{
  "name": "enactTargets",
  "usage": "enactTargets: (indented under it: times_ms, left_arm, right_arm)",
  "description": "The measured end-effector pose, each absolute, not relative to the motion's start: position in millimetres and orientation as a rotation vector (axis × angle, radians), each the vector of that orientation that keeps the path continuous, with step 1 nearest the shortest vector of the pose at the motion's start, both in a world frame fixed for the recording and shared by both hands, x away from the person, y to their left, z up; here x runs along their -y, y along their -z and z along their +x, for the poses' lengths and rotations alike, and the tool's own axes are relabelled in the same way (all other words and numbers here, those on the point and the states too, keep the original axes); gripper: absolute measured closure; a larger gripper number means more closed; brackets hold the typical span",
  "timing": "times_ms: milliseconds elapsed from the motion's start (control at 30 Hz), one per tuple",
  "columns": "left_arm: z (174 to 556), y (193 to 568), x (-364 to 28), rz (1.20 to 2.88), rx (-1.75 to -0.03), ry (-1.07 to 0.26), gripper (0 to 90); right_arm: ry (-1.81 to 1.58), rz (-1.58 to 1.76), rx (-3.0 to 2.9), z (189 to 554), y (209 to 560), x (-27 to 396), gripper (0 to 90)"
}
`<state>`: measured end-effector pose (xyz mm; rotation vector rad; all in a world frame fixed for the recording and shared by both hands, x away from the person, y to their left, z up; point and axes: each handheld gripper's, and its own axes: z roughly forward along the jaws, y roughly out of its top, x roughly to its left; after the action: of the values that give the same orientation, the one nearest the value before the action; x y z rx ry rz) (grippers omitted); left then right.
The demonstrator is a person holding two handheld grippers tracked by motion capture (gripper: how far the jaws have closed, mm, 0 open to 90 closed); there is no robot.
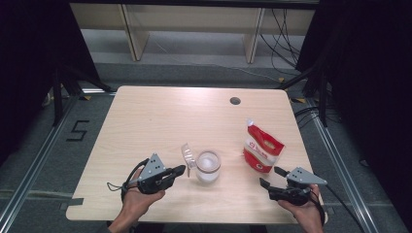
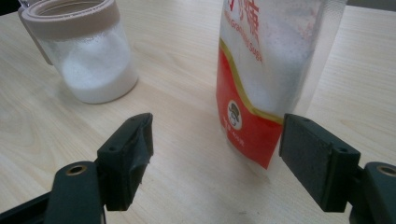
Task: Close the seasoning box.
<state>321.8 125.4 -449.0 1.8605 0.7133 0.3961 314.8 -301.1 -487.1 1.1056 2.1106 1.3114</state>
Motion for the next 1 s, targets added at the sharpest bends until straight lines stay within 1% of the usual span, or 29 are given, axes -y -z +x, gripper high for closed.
enactTargets:
  times_ms: [1000]
  left_arm:
    - [325.1,443.3,-109.3,1.858,-0.68,-0.386,89.2]
  right_arm:
    - [-1.31,1.095,-2.115,316.2,487.3,300.8,26.9]
